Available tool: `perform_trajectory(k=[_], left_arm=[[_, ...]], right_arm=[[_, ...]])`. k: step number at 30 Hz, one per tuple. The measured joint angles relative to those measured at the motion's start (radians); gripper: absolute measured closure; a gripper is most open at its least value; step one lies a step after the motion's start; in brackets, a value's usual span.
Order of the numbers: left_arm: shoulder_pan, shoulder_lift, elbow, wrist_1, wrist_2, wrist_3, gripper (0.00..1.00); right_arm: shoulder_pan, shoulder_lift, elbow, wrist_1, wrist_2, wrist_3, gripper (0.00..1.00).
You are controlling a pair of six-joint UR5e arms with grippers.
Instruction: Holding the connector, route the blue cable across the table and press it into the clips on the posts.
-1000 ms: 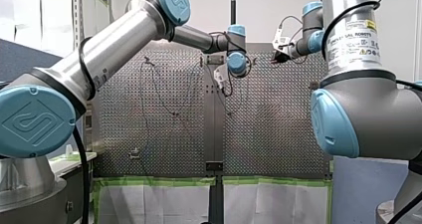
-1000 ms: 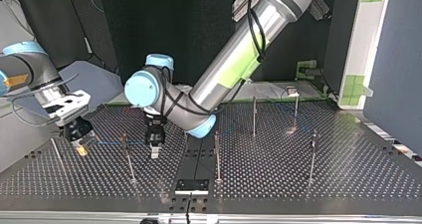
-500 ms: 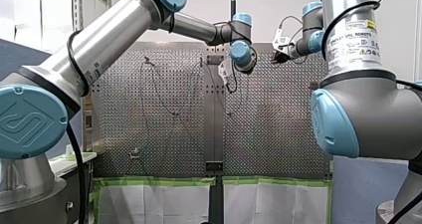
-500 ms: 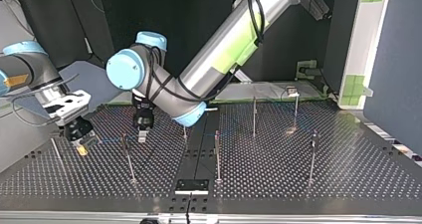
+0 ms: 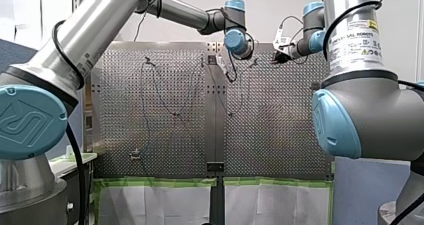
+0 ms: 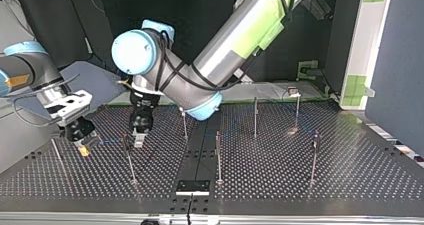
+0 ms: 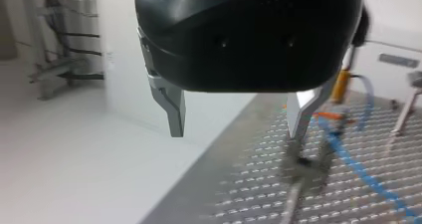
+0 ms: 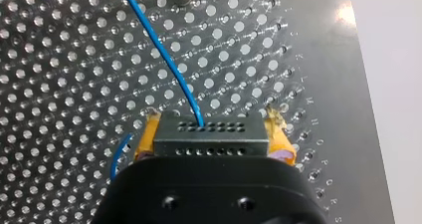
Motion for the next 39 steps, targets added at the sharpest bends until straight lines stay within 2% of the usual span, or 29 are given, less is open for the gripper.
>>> perform_trajectory(k=[7,15,31,34,39], left_arm=[[0.01,0.074,-0.074,0.071,-0.029,0.013,0.0],[0.004,0.15,-0.15,0.148,-0.052,0.057,0.0],[0.03,0.321,-0.322,0.319,-0.075,0.049,0.0],[0.032,0.327,-0.355,0.352,-0.075,0.047,0.0],[0.033,0.291,-0.406,0.403,-0.076,0.045,0.0]], right_arm=[[0.003,0.0,-0.001,0.0,0.0,0.0,1.0],[0.009,0.0,-0.001,0.001,0.0,0.0,1.0],[0.016,0.0,0.0,0.002,0.003,-0.001,1.0],[0.017,0.0,0.0,0.002,0.003,-0.001,1.0],[0.021,0.0,0.0,0.002,0.003,-0.001,1.0]])
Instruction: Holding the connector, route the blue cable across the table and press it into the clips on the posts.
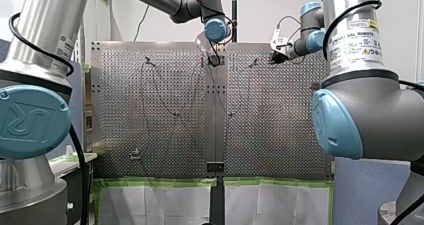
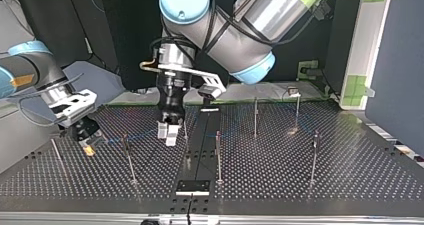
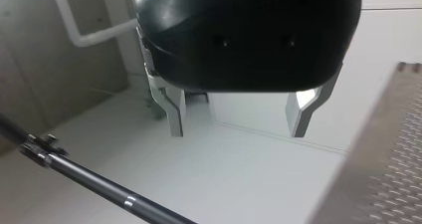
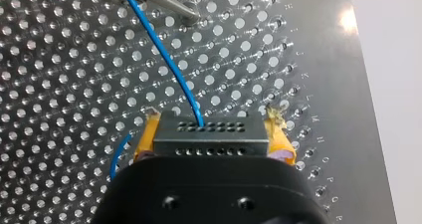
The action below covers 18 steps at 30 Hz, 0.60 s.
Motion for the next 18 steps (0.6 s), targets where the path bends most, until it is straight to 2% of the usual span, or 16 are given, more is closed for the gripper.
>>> perform_trajectory(k=[6,12,18], left_arm=[[-0.011,-0.056,-0.057,0.058,-0.022,-0.026,0.0],[-0.018,-0.12,-0.122,0.122,-0.066,-0.042,0.0],[-0.021,-0.183,-0.185,0.185,-0.077,-0.043,0.0]], right_arm=[[0.003,0.0,0.0,0.001,0.0,0.0,1.0],[0.007,0.0,0.0,0.001,0.0,0.0,1.0],[0.008,0.0,0.0,0.001,0.0,0.0,1.0]])
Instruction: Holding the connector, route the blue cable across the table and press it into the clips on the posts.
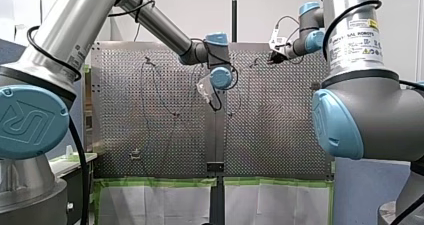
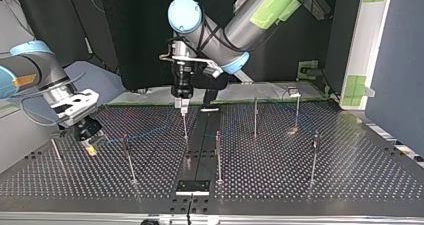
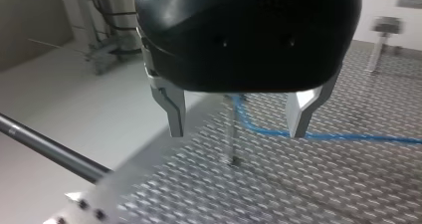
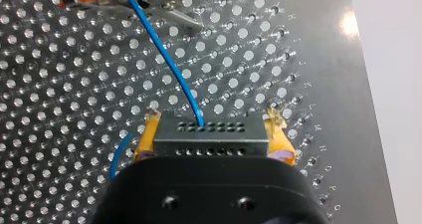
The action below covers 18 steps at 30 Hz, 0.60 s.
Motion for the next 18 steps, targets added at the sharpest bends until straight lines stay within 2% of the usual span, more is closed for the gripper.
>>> perform_trajectory(k=[4,9,14,18], left_arm=[[0.0,-0.042,-0.042,0.041,-0.002,-0.005,0.0],[0.012,-0.09,-0.096,0.096,0.004,-0.042,0.0],[0.052,-0.103,-0.149,0.149,0.042,-0.092,0.0],[0.093,-0.104,-0.191,0.191,0.083,-0.088,0.0]], right_arm=[[0.0,0.0,0.0,0.0,0.0,0.0,1.0],[0.0,0.001,0.0,0.0,0.0,0.0,1.0],[0.0,0.001,0.0,0.0,0.0,0.001,1.0],[0.0,0.001,0.0,-0.001,-0.001,0.002,1.0]])
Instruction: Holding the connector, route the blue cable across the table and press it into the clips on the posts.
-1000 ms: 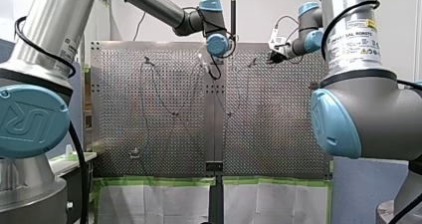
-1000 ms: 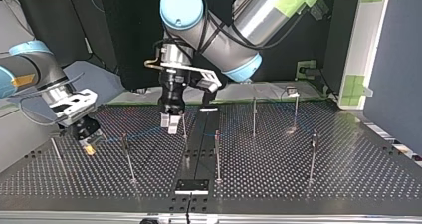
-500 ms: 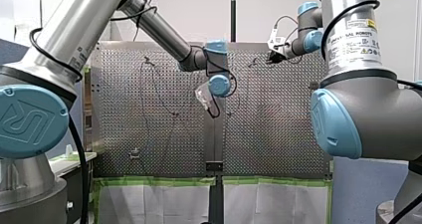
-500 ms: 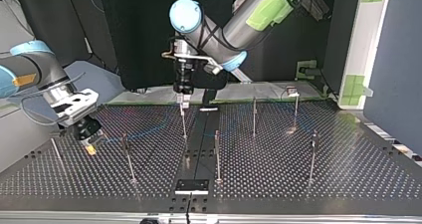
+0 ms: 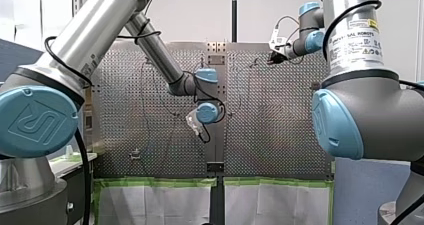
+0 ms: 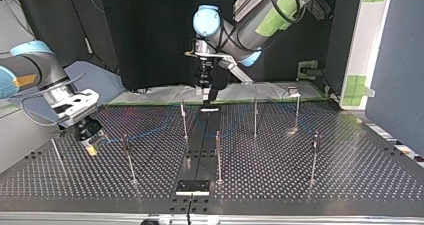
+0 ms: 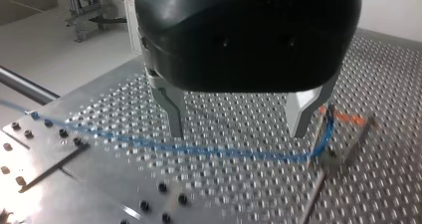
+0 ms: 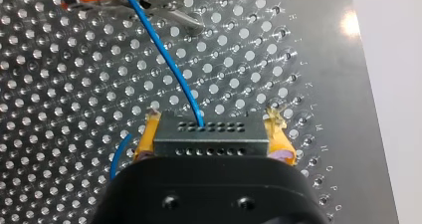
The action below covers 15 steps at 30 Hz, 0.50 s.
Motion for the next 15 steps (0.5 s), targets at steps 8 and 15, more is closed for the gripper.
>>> perform_trajectory(k=[8,15], left_arm=[[0.091,0.033,-0.091,0.091,0.091,0.06,0.0],[0.162,0.101,-0.163,0.162,0.162,0.061,0.0]], right_arm=[[-0.001,0.002,0.0,-0.001,0.001,0.001,1.0],[-0.002,0.003,0.0,-0.002,0.001,0.0,1.0]])
